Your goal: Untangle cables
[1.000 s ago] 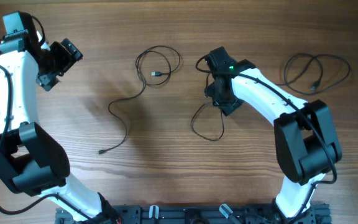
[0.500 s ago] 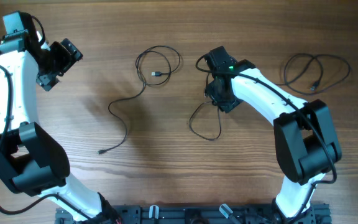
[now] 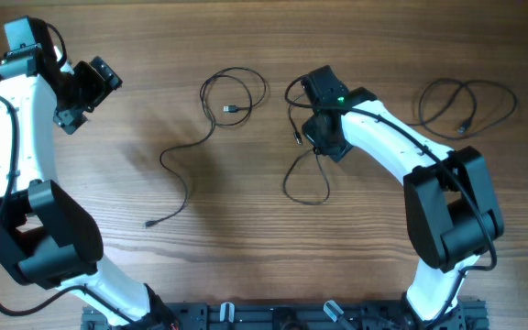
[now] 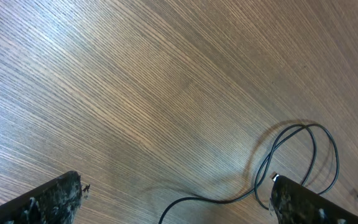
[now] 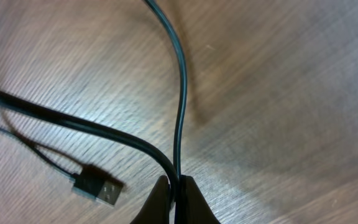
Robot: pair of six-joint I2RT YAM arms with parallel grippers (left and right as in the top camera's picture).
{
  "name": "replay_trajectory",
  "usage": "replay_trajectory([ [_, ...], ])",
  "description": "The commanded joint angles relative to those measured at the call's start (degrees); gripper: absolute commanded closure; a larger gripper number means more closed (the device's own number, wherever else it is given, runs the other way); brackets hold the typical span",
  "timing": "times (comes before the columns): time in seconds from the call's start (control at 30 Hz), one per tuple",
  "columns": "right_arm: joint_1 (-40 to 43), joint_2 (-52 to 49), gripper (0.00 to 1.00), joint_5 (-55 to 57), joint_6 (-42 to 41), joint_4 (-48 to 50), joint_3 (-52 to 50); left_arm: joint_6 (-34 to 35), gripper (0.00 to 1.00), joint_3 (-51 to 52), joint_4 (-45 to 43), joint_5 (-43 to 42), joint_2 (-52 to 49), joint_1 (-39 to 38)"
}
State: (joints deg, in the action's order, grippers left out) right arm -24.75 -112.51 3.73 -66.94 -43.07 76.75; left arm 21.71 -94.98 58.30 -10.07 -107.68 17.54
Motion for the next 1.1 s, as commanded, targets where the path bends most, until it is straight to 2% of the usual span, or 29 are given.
replay_trajectory([
  [0.0,0.4,2.3,0.96,1.6,25.2,0.3,6.2,-0.3,0.0,0.3,0.0,0.7,-0.3,0.0],
  [0.07,0.4,3.8,0.96,-1.0,39.0,-2.0,10.7,-0.3,0.0,0.3,0.0,0.7,-0.3,0.0],
  [0.1,0.4,4.7,0.96,-1.9,43.3,-3.8,12.9,-0.3,0.0,0.3,0.0,0.7,-0.3,0.0],
  [0.2,0.4,7.4,0.96,-2.5,52.9,-7.6,19.9,-0.3,0.0,0.3,0.0,0.7,-0.3,0.0],
  [0.33,0.6,11.9,0.96,-2.5,64.2,-6.3,27.0,-0.3,0.0,0.3,0.0,0.7,-0.3,0.0],
  [0.53,0.6,17.3,0.96,-0.7,79.3,0.0,28.0,-0.3,0.0,0.3,0.0,0.7,-0.3,0.0],
  [0.8,4.4,16.7,0.96,15.6,77.4,-2.5,27.8,-0.3,0.0,0.3,0.0,0.7,-0.3,0.0],
  [1.07,13.9,16.3,0.96,17.3,68.3,-10.6,27.8,-0.3,0.0,0.3,0.0,0.7,-0.3,0.0],
])
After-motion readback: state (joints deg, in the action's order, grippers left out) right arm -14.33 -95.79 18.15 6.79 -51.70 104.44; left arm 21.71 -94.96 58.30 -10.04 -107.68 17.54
